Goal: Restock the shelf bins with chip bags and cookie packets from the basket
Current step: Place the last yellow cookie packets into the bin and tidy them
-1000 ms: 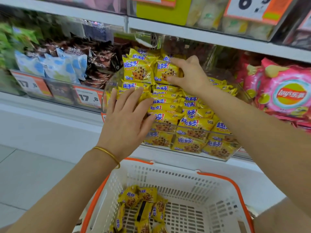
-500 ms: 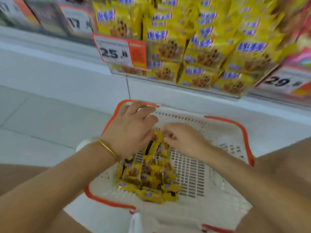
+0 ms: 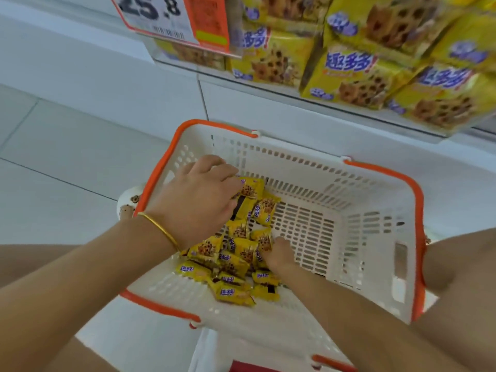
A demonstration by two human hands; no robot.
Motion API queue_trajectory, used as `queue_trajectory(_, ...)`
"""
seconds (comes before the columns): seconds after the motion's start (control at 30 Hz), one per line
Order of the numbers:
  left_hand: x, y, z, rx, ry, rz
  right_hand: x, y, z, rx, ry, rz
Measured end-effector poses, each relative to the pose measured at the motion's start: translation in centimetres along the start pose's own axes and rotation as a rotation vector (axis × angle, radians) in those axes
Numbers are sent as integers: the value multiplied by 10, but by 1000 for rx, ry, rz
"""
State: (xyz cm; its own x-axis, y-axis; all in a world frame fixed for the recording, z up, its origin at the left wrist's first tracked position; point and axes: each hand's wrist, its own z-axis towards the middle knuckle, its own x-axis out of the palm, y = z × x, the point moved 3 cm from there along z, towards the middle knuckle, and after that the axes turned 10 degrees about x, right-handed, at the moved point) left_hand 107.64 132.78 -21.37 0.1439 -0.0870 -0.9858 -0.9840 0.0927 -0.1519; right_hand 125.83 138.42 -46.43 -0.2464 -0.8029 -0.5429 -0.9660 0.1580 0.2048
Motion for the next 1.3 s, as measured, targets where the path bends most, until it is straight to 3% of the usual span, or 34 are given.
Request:
queue_trajectory(0.17,1,-3,9,-58,94,-29,-15,1,-2,94,61,189)
queue_trajectory(0.23,2,-7,17,-67,181,-22,-35,4,-12,144,124,416)
queue_trajectory(0.3,3,-11,25,-82,241,-63,-58,15,-34,157,297,718)
queue_trajectory(0.43,-1,-14,32,-197,288,-297,-98,51,-99,1,574,1042)
queue_trajectory(0.53,-13,-19,35,-275,258,-563,-114,67,-147,-180,645,1031)
queue_trajectory(0.6,-29,-19,36,-239,186,-602,-125,68,-170,-298,656,1000)
queue_trajectory(0.67,-52,-19,36,-171,120,-596,-144,64,-187,-449,577,992)
queue_trajectory(0.73,-73,-22,34,-74,98,-577,-167,60,-204,-583,351,955)
queue_trajectory(0.87,-113,-28,35,117,1,-687,-211,76,-255,-792,-71,591)
queue_trajectory(0.93,-139,-29,33,149,-174,-756,-232,92,-286,-864,-183,488)
queue_trajectory(1.03,-181,-24,28,142,-623,-804,-270,116,-327,-1015,-270,556)
queue_trajectory(1.13,-204,-10,24,85,-941,-499,-308,148,-341,-1067,-499,592)
queue_trajectory(1.2,-203,4,25,45,-991,-175,-328,174,-334,-1070,-603,612)
queue_trajectory(1.3,-186,21,31,-24,-936,59,-348,213,-318,-1011,-718,571)
